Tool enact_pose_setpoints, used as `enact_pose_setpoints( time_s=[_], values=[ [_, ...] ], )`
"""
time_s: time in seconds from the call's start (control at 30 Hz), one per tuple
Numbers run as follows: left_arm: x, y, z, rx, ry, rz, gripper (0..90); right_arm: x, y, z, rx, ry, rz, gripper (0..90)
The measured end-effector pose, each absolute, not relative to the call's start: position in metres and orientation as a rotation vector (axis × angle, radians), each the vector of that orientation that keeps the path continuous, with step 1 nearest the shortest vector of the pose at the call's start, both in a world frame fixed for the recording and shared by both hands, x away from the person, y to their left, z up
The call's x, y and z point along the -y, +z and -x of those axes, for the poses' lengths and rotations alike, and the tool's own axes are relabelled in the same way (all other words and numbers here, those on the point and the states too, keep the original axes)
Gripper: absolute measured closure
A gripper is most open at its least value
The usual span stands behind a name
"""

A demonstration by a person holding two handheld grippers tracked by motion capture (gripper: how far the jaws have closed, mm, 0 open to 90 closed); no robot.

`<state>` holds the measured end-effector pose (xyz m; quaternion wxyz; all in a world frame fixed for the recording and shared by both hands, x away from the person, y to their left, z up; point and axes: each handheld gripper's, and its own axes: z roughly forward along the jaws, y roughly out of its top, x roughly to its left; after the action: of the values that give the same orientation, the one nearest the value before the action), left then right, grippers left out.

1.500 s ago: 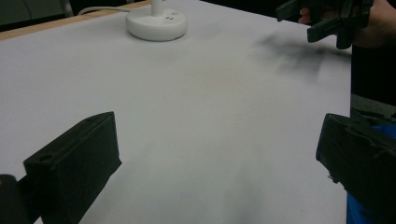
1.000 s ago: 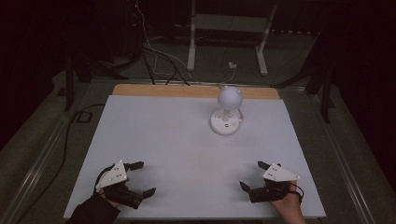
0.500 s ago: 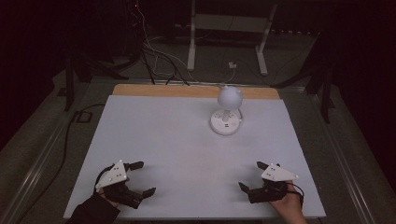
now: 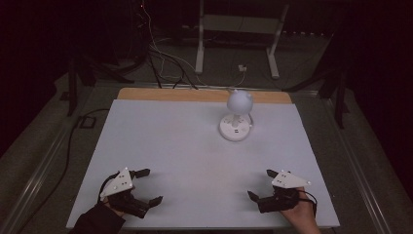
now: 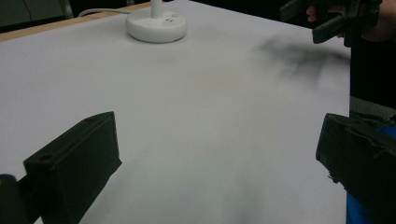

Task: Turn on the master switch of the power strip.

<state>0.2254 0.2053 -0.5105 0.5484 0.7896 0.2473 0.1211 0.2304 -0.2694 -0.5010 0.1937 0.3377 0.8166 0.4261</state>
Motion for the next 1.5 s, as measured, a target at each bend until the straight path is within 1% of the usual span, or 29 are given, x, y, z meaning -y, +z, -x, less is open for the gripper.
enact_pose_setpoints(
  time_s=[0.47,1.17,1.5],
  values=[
    [-0.205,-0.510,-0.225,-0.590,0.285,-1.867,0.0,0.258,-0.482,-0.235,-2.310,1.244,-0.967,0.0],
    [-0.206,-0.509,-0.225,-0.593,0.287,-1.855,0.0,0.241,-0.443,-0.267,-2.263,1.293,-0.915,0.0],
    [-0.206,-0.509,-0.225,-0.592,0.284,-1.853,0.0,0.242,-0.435,-0.281,-2.246,1.300,-0.931,0.0]
  ],
)
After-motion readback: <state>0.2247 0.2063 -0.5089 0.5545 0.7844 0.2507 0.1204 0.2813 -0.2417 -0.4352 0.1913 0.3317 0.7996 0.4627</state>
